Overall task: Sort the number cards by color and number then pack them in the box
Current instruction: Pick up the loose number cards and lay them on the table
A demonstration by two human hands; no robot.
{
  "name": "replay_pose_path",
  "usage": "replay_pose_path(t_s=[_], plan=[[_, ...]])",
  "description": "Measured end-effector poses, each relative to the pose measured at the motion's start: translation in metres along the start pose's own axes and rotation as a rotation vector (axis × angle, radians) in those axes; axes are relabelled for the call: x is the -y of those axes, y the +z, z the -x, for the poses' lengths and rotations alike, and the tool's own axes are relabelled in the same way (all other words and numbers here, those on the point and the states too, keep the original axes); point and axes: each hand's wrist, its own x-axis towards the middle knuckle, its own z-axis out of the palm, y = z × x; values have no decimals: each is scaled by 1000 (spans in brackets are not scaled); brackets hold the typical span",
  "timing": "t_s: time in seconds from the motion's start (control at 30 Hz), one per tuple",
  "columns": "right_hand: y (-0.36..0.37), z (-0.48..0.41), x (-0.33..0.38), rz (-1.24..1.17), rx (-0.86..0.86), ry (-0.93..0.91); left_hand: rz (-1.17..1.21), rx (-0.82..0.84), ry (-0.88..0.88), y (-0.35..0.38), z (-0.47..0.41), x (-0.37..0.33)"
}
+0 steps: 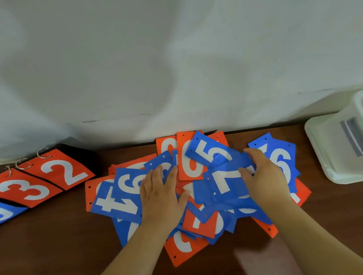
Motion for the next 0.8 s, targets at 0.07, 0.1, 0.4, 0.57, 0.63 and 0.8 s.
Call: replay_pose_path(t_s=[0.07,0.1,0.4,0.57,0.63,0.8], plan=[[-5,7,-10,-10,-49,49,41,-20,-1,-5,6,-9],[-8,10,-15,8,-76,65,55,-35,8,-7,11,-14],[-26,39,-59,-177,-164,167,238,-59,113,-8,50,-51],[-15,63,-57,-634,-119,346,732,140,46,-12,62,-77],[-7,72,-50,-770,-31,377,953,191,-51,-15,63,-90],[-1,72,-43,-667,147,297,991,81,-215,-19,55,-97]])
